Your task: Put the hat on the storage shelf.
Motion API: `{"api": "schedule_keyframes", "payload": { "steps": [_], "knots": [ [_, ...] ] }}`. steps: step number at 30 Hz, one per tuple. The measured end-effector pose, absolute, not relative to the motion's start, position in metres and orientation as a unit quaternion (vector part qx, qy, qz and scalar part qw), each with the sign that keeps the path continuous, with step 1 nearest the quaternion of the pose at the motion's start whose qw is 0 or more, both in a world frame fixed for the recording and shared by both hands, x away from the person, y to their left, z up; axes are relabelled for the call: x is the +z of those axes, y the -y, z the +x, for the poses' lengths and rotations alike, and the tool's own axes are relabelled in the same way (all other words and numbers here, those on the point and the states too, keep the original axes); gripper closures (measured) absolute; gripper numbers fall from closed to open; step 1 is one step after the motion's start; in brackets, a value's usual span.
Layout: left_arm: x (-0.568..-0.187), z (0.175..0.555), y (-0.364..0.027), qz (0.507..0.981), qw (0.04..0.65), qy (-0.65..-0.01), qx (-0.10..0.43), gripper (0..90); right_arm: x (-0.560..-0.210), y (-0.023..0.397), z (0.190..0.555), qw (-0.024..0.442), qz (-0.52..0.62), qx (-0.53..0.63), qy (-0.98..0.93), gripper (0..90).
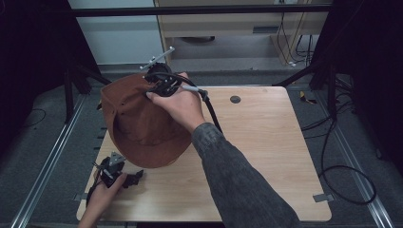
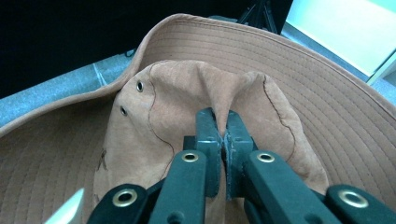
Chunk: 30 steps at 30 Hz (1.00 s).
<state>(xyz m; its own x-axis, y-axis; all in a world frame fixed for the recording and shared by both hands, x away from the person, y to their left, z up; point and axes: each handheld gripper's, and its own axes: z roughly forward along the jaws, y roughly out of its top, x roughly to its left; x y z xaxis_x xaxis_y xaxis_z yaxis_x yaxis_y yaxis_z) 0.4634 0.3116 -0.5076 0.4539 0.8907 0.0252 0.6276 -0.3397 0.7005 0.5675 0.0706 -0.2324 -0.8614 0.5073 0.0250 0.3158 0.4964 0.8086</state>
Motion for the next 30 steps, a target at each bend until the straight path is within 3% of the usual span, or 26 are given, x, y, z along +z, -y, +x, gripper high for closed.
{"api": "schedule_keyframes", "payload": {
  "steps": [15, 22, 25, 28, 29, 30],
  "knots": [
    [-0.508, 0.463, -0.311, 0.788, 0.322, -0.483, 0.208, 0.0, -0.237, -0.063, 0.564, 0.106, 0.242, 0.437, -0.86, 85.8],
    [-0.508, 0.463, -0.311, 0.788, 0.321, -0.482, 0.208, 0.0, -0.24, -0.064, 0.564, 0.104, 0.249, 0.438, -0.857, 66.1],
    [-0.508, 0.463, -0.311, 0.788, 0.321, -0.482, 0.208, 0.0, -0.24, -0.064, 0.563, 0.105, 0.249, 0.438, -0.857, 61.6],
    [-0.508, 0.463, -0.311, 0.788, 0.321, -0.482, 0.208, 0.0, -0.238, -0.062, 0.558, 0.112, 0.253, 0.441, -0.854, 48.4],
    [-0.508, 0.463, -0.311, 0.788, 0.321, -0.482, 0.208, 0.0, -0.238, -0.062, 0.558, 0.112, 0.253, 0.441, -0.854, 48.4],
    [-0.508, 0.463, -0.311, 0.788, 0.321, -0.482, 0.208, 0.0, -0.236, -0.059, 0.555, 0.114, 0.254, 0.44, -0.854, 41.7]
  ]
}}
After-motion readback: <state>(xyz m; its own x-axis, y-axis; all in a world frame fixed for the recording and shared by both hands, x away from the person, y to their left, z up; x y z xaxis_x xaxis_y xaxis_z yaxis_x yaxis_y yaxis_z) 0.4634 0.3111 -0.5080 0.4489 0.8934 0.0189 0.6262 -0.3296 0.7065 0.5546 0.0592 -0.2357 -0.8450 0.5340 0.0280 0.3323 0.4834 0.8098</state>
